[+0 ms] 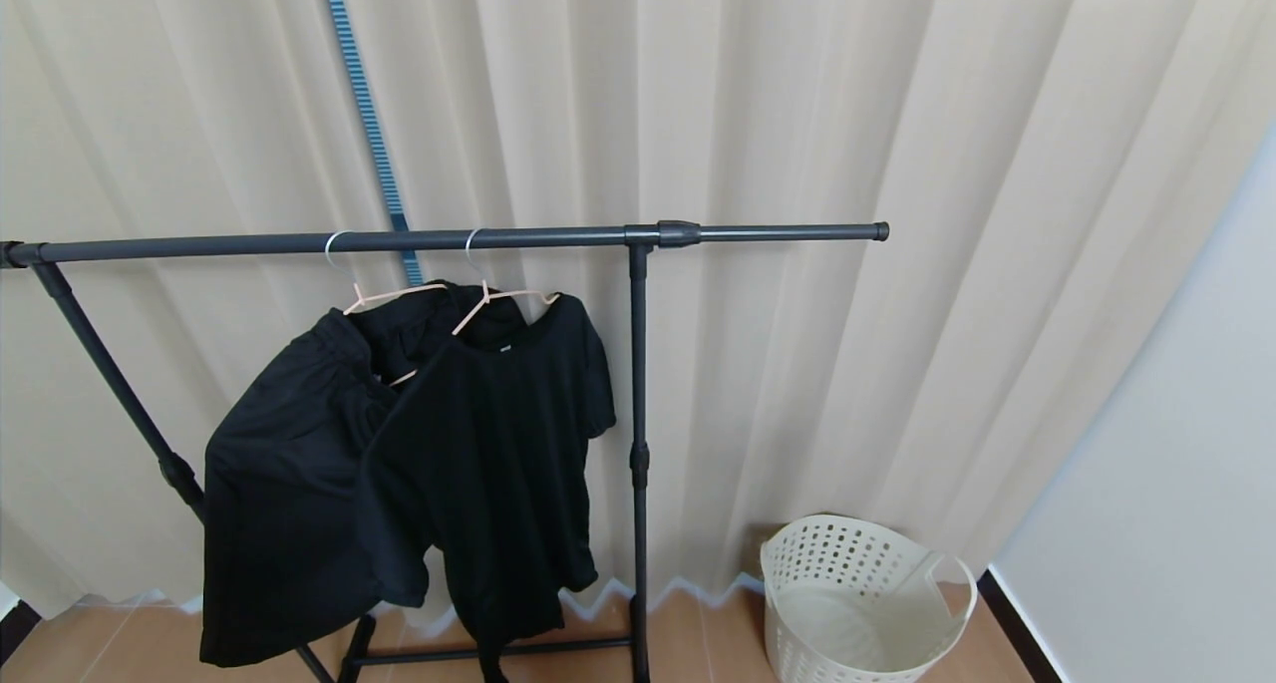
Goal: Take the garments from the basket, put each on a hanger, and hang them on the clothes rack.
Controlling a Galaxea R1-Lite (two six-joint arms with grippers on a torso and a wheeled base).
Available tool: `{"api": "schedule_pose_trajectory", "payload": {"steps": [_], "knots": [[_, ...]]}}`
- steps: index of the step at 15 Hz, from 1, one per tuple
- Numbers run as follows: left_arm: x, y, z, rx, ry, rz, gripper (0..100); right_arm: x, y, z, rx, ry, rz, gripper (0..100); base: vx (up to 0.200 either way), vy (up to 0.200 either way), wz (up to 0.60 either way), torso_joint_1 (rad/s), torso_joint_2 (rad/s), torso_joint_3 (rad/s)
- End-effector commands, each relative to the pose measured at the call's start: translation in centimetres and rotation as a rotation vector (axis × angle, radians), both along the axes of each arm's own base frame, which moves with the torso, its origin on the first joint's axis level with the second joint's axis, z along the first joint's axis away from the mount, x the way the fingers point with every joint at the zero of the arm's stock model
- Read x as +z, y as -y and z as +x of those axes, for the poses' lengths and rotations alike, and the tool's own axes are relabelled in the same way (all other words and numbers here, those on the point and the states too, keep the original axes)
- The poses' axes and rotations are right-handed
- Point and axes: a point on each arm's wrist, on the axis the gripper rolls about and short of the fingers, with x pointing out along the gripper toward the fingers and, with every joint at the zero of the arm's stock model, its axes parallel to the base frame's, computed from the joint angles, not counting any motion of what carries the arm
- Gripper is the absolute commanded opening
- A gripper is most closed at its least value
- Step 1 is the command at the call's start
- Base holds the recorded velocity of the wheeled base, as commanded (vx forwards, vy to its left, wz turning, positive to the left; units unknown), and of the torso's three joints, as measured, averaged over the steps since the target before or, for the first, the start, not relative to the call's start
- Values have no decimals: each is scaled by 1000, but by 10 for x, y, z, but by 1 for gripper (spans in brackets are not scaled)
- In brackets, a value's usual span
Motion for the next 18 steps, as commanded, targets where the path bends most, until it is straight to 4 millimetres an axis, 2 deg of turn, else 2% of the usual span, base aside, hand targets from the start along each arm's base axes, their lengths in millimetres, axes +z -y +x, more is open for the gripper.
{"api": "schedule_pose_trajectory", "payload": {"steps": [1, 8, 12, 17, 18], "knots": [[-1, -1, -2, 17, 9, 4, 100, 0, 0, -3, -30, 25, 18, 100, 0, 0, 0, 0, 0, 0], [-1, -2, -9, 256, 104, 24, 100, -4, 2, -8, -65, 52, 66, 100, 0, 0, 0, 0, 0, 0], [-2, 0, -21, 223, 254, 31, 100, -4, 2, -8, -64, 52, 84, 100, 0, 0, 0, 0, 0, 0], [-2, 2, -22, 125, 265, -10, 100, -3, 1, -9, -70, 71, 104, 100, 0, 0, 0, 0, 0, 0], [-2, 1, -22, 63, 261, -23, 100, -3, 1, -9, -69, 69, 110, 100, 0, 0, 0, 0, 0, 0]]}}
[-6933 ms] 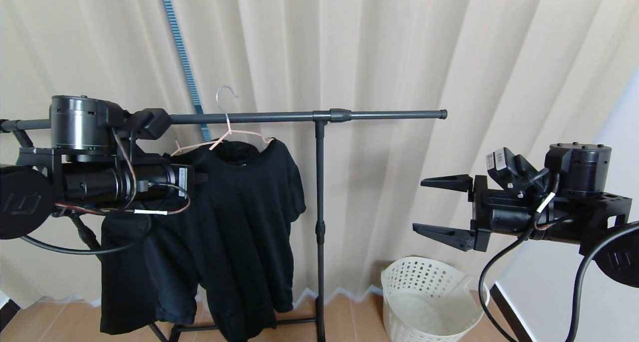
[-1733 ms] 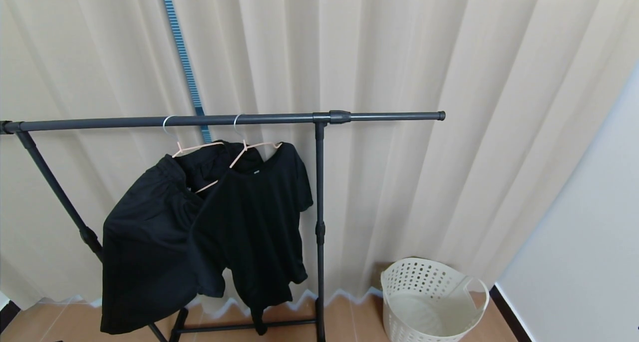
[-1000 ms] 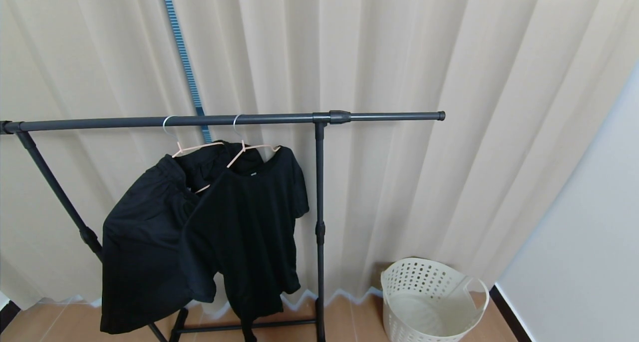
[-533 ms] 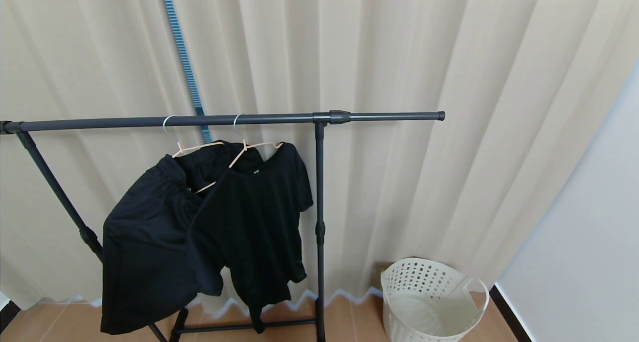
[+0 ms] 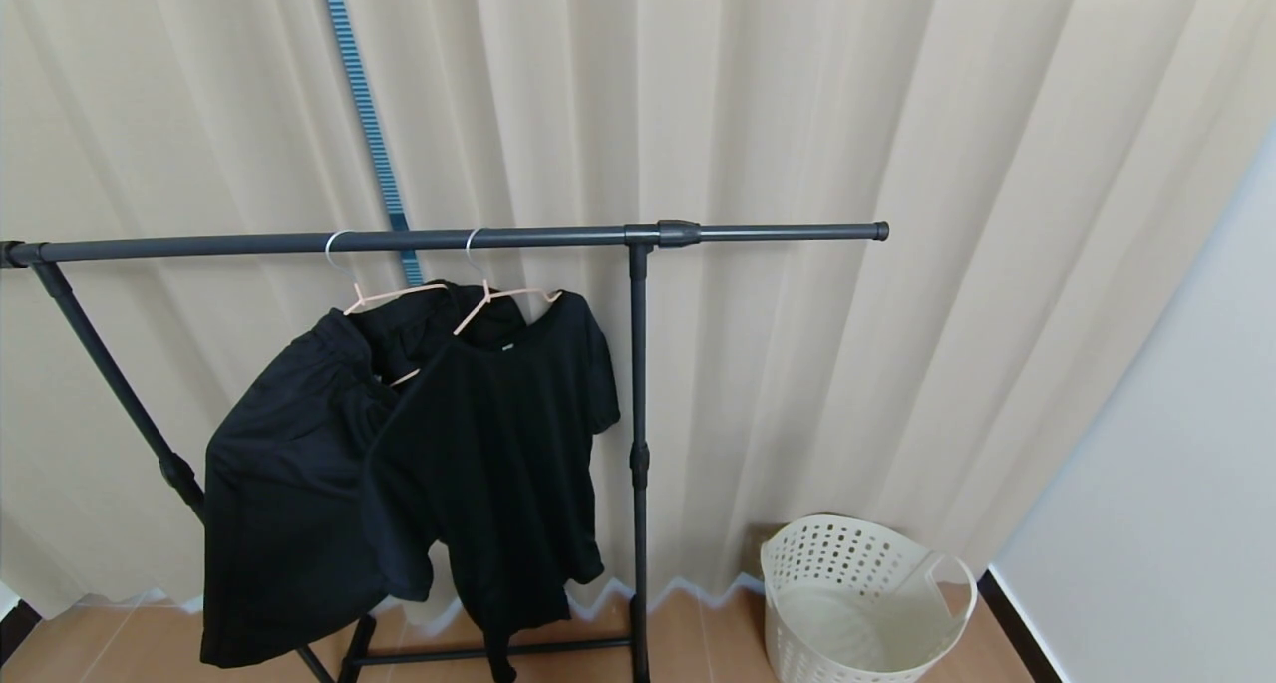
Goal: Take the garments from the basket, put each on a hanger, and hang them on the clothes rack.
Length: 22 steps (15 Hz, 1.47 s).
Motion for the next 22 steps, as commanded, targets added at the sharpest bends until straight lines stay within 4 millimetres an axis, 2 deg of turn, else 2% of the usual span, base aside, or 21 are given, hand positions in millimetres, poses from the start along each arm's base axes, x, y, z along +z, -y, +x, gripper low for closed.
{"api": "schedule_pose_trajectory", "payload": {"steps": [1, 2, 5, 8, 9, 22], "knots": [[0, -2, -1, -130, -1, -9, 100, 0, 0, 0, -2, -1, 0, 100, 0, 0, 0, 0, 0, 0], [0, -2, -1, -163, -3, -17, 100, 0, 0, 0, -2, -1, 0, 100, 0, 0, 0, 0, 0, 0], [-1, -3, -3, -119, 32, -13, 100, 0, 0, 0, 3, 2, 1, 100, 0, 0, 0, 0, 0, 0], [-2, -3, -9, -6, 112, -9, 100, 0, 0, 0, 3, 1, 2, 100, 0, 0, 0, 0, 0, 0], [-2, -5, -9, 55, 111, -70, 100, 0, 0, 0, 3, 3, 2, 100, 0, 0, 0, 0, 0, 0], [-2, -5, -9, 62, 111, -86, 100, 0, 0, -1, 3, 7, 9, 100, 0, 0, 0, 0, 0, 0]]}}
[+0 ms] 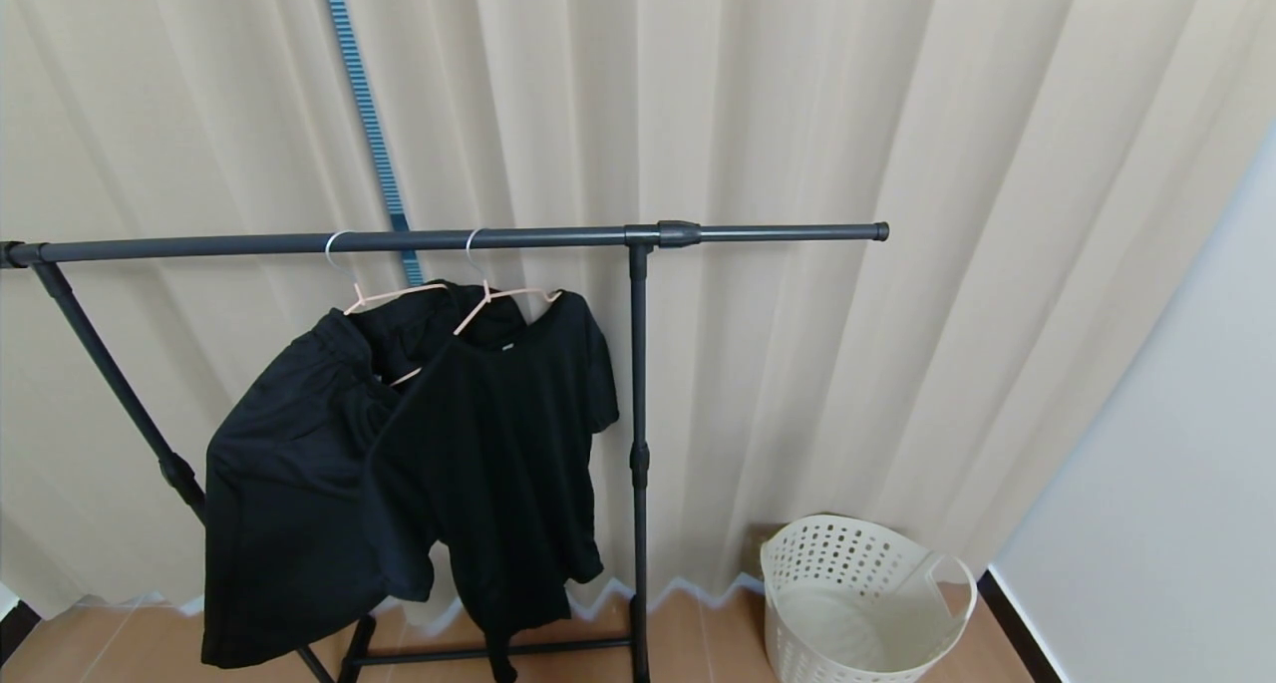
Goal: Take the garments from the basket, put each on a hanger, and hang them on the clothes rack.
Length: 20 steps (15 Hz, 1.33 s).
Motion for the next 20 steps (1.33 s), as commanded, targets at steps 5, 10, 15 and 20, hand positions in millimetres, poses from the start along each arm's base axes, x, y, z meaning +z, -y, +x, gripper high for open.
{"api": "schedule_pose_trajectory", "payload": {"steps": [5, 10, 15, 20], "knots": [[0, 0, 0, 1, 1, 1, 100, 0, 0, -1, -12, 14, 0, 100, 0, 0, 0, 0, 0, 0], [0, 0, 0, 1, 1, 1, 100, -1, 0, -3, -30, 37, -3, 100, 0, 0, 0, 0, 0, 0], [0, 0, 0, 1, 1, -1, 100, -1, -1, -5, -27, 58, -7, 100, 0, 0, 0, 0, 0, 0], [0, 0, 0, 1, 1, -1, 100, -1, -1, -6, -35, 70, -7, 100, 0, 0, 0, 0, 0, 0]]}}
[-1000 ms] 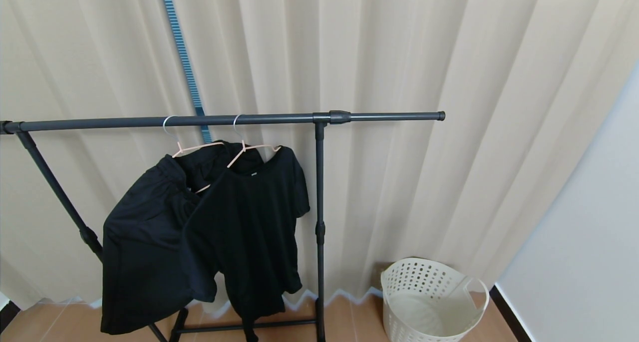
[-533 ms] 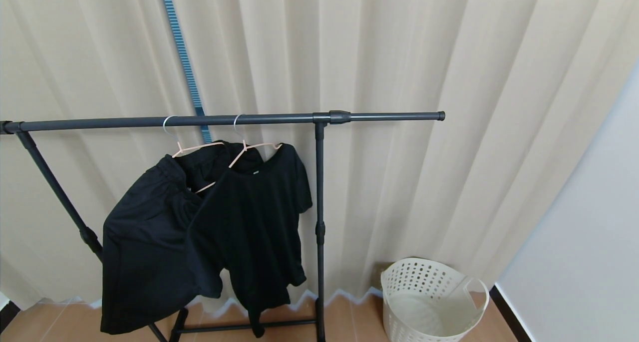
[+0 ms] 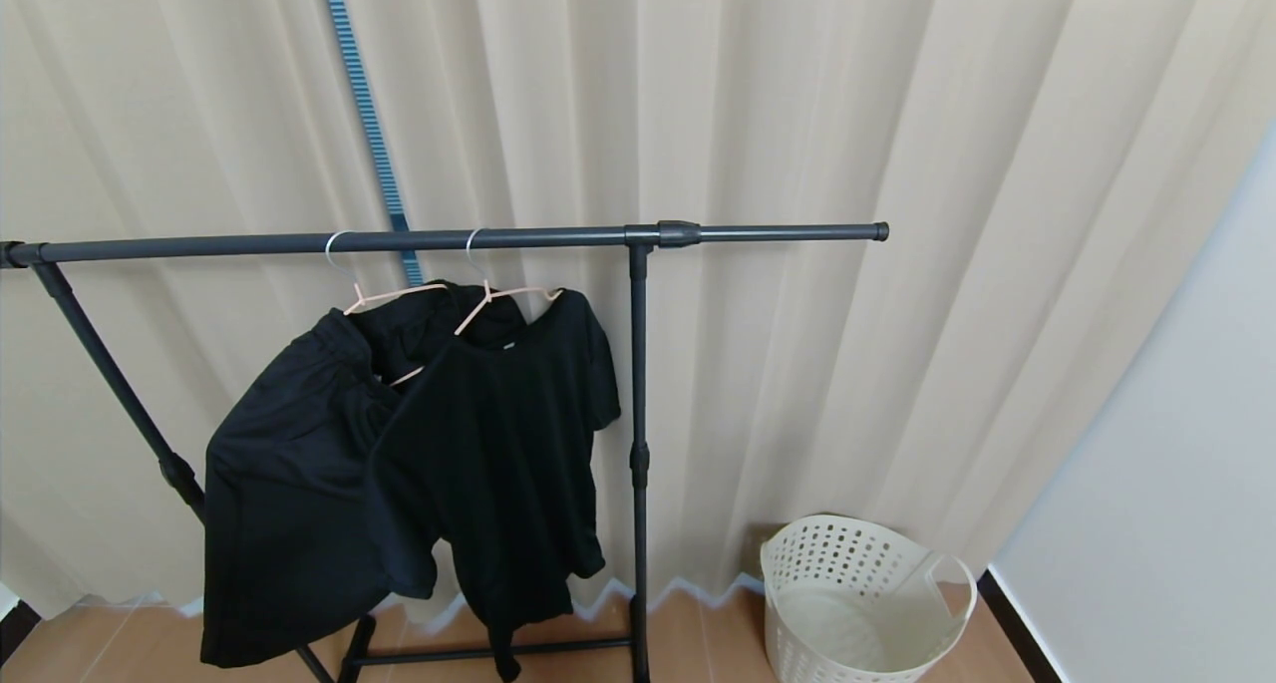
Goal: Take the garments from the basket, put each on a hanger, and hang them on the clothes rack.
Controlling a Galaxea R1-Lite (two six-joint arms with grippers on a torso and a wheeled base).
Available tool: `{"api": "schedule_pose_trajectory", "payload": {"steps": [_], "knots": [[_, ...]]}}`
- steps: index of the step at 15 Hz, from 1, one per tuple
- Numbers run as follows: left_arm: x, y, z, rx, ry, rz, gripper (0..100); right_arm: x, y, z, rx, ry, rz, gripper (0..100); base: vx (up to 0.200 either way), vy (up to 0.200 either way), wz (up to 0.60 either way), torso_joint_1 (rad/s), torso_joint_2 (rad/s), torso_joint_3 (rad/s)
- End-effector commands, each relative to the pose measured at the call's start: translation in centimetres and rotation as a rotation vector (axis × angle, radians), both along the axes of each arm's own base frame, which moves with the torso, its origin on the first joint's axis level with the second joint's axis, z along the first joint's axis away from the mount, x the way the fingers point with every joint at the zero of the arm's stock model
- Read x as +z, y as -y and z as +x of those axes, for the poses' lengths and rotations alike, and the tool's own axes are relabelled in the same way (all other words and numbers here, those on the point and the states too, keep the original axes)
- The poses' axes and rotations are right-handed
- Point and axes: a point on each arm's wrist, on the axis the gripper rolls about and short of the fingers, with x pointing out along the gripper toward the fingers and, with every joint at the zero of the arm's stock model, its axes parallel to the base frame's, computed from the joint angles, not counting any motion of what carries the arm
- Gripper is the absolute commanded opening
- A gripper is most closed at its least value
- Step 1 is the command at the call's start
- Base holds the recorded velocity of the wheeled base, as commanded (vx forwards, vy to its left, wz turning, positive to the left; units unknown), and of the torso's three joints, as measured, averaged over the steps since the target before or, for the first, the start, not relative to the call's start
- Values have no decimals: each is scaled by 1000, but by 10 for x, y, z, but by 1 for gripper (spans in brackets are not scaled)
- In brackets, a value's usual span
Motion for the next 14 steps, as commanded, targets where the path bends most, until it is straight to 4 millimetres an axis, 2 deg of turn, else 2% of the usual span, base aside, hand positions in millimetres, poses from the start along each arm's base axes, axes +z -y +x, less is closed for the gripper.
{"api": "schedule_pose_trajectory", "payload": {"steps": [1, 14], "knots": [[0, 0, 0, 0, 1, -1, 100, 0, 0, 0, 0, 2, 0, 100, 0, 0, 0, 0, 0, 0], [0, 0, 0, 0, 1, -1, 100, 0, 0, 0, 0, 3, 1, 100, 0, 0, 0, 0, 0, 0]]}}
